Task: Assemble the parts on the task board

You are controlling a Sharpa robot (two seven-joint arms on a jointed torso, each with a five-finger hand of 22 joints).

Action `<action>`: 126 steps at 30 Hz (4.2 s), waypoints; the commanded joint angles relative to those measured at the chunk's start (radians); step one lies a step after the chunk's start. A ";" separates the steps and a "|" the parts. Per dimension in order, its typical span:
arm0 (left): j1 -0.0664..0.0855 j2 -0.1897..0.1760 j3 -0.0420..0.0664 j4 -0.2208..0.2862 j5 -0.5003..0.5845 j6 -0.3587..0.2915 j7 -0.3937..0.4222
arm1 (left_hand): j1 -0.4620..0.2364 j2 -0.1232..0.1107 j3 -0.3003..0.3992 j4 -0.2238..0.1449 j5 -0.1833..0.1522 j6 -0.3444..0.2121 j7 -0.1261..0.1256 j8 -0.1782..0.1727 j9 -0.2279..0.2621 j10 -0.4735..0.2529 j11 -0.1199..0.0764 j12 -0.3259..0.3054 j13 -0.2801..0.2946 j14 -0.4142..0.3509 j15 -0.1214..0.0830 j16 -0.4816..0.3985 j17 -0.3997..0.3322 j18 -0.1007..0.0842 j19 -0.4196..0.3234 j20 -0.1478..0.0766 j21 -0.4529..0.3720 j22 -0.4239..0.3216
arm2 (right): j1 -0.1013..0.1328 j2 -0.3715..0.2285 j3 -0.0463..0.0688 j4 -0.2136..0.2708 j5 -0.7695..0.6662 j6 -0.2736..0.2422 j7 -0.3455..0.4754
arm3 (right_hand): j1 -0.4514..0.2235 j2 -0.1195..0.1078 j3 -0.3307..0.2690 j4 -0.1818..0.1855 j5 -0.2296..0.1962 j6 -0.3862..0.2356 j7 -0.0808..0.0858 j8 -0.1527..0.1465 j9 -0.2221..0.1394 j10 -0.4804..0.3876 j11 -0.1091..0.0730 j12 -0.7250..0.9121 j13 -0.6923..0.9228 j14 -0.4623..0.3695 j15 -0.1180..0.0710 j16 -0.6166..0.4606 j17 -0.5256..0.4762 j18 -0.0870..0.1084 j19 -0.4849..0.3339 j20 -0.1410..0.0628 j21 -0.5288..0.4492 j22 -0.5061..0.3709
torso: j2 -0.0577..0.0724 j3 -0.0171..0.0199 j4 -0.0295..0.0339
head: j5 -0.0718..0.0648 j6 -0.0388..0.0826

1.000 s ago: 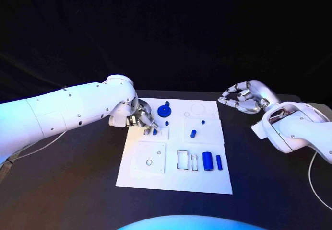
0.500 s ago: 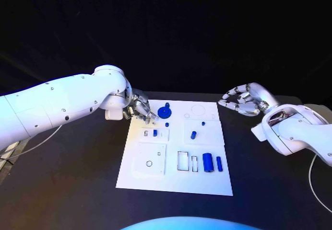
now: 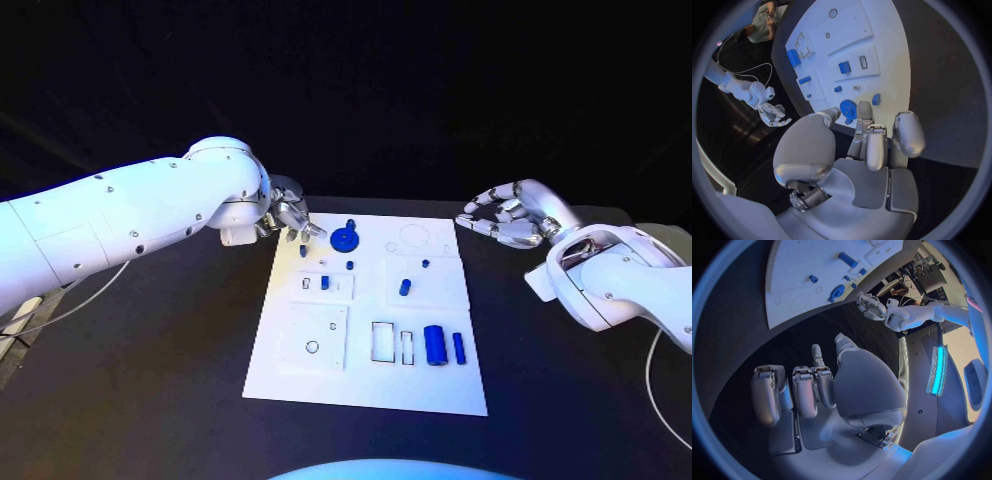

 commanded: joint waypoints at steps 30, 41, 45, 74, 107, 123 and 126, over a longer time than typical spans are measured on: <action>-0.025 0.077 -0.031 -0.156 -0.081 0.055 0.014 | -0.006 0.006 -0.029 0.003 -0.001 0.029 -0.005 0.017 -0.005 0.006 -0.003 0.007 0.003 0.082 0.006 0.006 0.189 0.018 0.004 0.007 0.004 0.012 | -0.001 0.005 0.000 0.001 -0.011 0.011 0.009 | -0.003 -0.001 -0.006 -0.002 0.006 -0.006 0.000 0.003 0.002 0.029 -0.006 -0.005 0.178 0.085 -0.005 -0.004 0.173 0.016 0.058 -0.006 -0.005 0.205 | 0.003 -0.0009 -0.0016 | -0.001 -0.011; -0.026 0.081 -0.032 -0.155 -0.055 0.071 0.013 | -0.006 0.016 -0.032 0.002 0.000 0.042 -0.009 0.020 -0.010 0.015 -0.006 0.014 0.008 0.083 0.004 0.008 0.191 0.017 0.006 0.007 0.007 0.016 | -0.001 0.008 0.000 -0.001 -0.011 0.012 0.009 | -0.002 0.000 -0.005 -0.003 0.007 -0.007 0.000 0.004 0.002 0.029 -0.006 -0.005 0.177 0.085 -0.005 -0.005 0.172 0.016 0.057 -0.006 -0.007 0.204 | 0.002 -0.0002 -0.0013 | 0.002 -0.014; -0.026 0.082 -0.032 -0.153 -0.051 0.075 0.013 | -0.003 0.020 -0.033 0.001 0.001 0.048 -0.010 0.020 -0.012 0.018 -0.008 0.016 0.009 0.083 0.003 0.008 0.191 0.017 0.007 0.007 0.008 0.017 | -0.001 0.009 0.000 -0.001 -0.011 0.012 0.009 | -0.002 0.000 -0.005 -0.003 0.007 -0.007 0.000 0.004 0.002 0.029 -0.006 -0.005 0.177 0.085 -0.005 -0.005 0.172 0.016 0.057 -0.006 -0.007 0.204 | 0.002 0.0004 -0.0024 | 0.002 -0.014; -0.027 0.087 -0.032 -0.161 -0.039 0.077 0.011 | 0.144 0.062 0.025 -0.012 0.006 0.067 -0.019 0.011 -0.044 0.026 -0.016 0.016 -0.005 0.083 -0.005 0.008 0.191 0.017 0.007 0.001 0.009 0.022 | -0.001 0.008 0.000 0.000 -0.012 0.011 0.009 | 0.000 0.001 -0.004 -0.003 0.007 -0.008 0.000 0.006 0.003 0.029 -0.006 -0.005 0.177 0.085 -0.005 -0.005 0.172 0.017 0.056 -0.006 -0.008 0.203 | 0.002 -0.0003 -0.0017 | -0.001 -0.018; -0.028 0.096 -0.040 -0.183 -0.011 0.119 0.006 | 0.259 0.026 0.212 -0.094 0.008 0.059 -0.020 0.016 -0.059 0.031 -0.019 0.006 -0.029 0.084 -0.008 0.010 0.194 0.015 0.009 -0.001 0.014 0.032 | -0.001 0.005 0.000 0.004 -0.012 0.010 0.011 | 0.002 0.002 -0.003 -0.003 0.008 -0.008 0.000 0.007 0.003 0.030 -0.006 -0.004 0.179 0.085 -0.005 -0.005 0.172 0.017 0.056 -0.006 -0.009 0.203 | 0.001 0.0000 -0.0018 | -0.005 -0.019; -0.028 0.084 -0.046 -0.168 0.091 0.032 0.026 | 0.213 -0.024 0.447 -0.241 0.037 0.081 -0.012 0.038 -0.046 0.087 -0.016 0.038 0.007 0.084 -0.005 0.010 0.194 0.010 0.021 0.002 0.034 0.062 | -0.001 0.004 0.000 0.004 -0.012 0.006 0.014 | 0.001 0.002 -0.004 -0.002 0.008 -0.008 0.000 0.008 0.003 0.030 -0.006 -0.004 0.179 0.085 -0.005 -0.005 0.171 0.017 0.055 -0.006 -0.011 0.202 | 0.001 0.0001 -0.0009 | -0.001 -0.015; -0.029 0.070 -0.046 -0.146 0.125 0.001 0.037 | 0.190 -0.044 0.478 -0.261 0.078 0.099 -0.017 0.044 -0.043 0.119 -0.022 0.063 0.041 0.083 -0.010 0.007 0.189 0.009 0.026 -0.003 0.042 0.072 | -0.001 0.004 0.000 0.004 -0.012 0.004 0.015 | 0.001 0.002 -0.004 -0.002 0.008 -0.008 0.000 0.008 0.003 0.030 -0.006 -0.004 0.179 0.085 -0.005 -0.005 0.171 0.017 0.055 -0.006 -0.011 0.202 | 0.002 0.0005 0.0002 | 0.000 -0.015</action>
